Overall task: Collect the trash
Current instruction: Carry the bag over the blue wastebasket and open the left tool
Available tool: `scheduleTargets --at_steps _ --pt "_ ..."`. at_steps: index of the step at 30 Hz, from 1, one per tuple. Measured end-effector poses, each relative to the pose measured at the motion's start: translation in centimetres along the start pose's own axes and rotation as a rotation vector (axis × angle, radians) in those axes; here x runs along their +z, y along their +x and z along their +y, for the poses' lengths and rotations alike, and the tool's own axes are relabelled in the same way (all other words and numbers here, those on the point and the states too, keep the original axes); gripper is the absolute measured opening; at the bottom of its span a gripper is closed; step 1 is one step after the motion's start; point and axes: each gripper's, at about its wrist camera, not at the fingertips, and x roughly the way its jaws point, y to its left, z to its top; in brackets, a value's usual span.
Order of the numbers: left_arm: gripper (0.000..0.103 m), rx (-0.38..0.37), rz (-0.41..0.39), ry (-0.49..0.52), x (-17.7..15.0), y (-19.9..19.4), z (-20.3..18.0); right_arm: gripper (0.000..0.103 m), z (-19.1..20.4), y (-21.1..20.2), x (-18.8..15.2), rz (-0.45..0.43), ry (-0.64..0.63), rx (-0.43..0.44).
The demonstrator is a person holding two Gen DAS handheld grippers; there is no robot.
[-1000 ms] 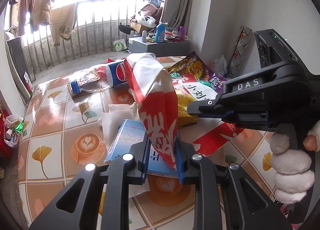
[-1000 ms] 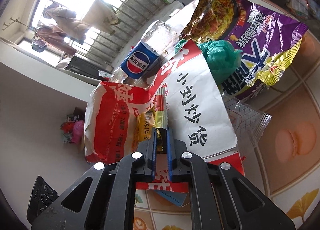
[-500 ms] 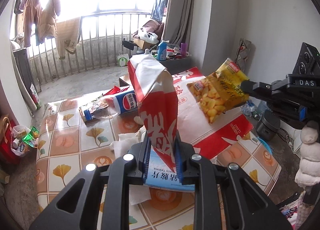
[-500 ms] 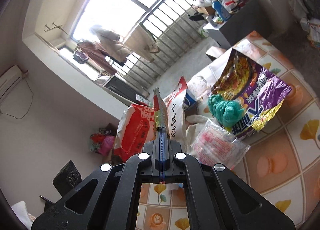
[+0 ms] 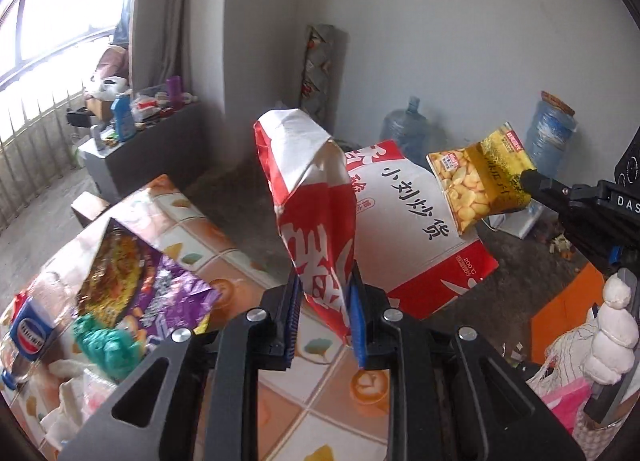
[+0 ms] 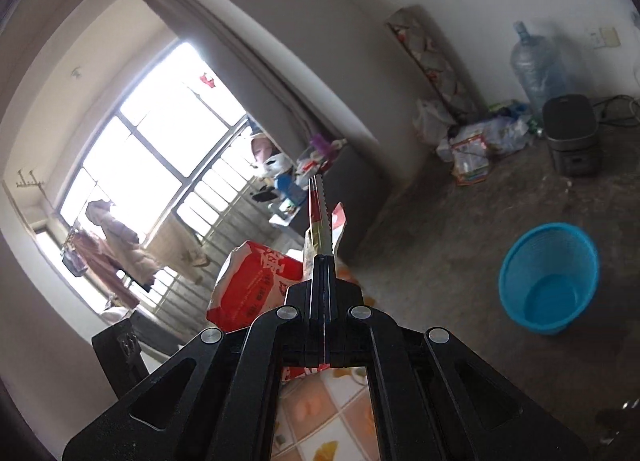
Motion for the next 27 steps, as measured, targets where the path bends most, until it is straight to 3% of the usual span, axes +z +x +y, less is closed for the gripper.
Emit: scheduleTargets --at_steps 5,10,13,17,18,20,22,27 --pt "0.021 -0.038 0.164 0.098 2.5 11.3 -5.2 0.0 -7.3 2.9 0.4 0.027 0.079 -0.205" --pt "0.021 -0.032 0.28 0.151 3.7 21.0 -8.3 0.0 -13.9 7.9 0.8 0.096 0.161 -0.314" --pt "0.022 -0.044 0.303 0.141 4.3 25.9 -9.5 0.0 -17.4 10.3 1.1 0.109 0.204 -0.365" --pt "0.052 -0.077 0.34 0.091 4.7 31.4 -10.7 0.008 -21.9 14.0 0.6 0.16 0.253 -0.434" --pt "0.054 -0.072 0.35 0.078 4.6 32.0 -10.9 0.027 -23.0 14.7 0.1 0.181 0.27 -0.459" --pt "0.054 -0.063 0.364 0.056 4.2 32.6 -10.7 0.047 -25.1 16.0 -1.2 0.229 0.293 -0.52" --pt "0.057 -0.078 0.362 0.041 4.1 32.2 -10.4 0.047 -26.5 16.2 -2.4 0.257 0.324 -0.561" --pt "0.061 -0.077 0.318 0.048 4.6 29.8 -9.3 0.047 -26.2 14.4 -3.7 0.233 0.346 -0.554"
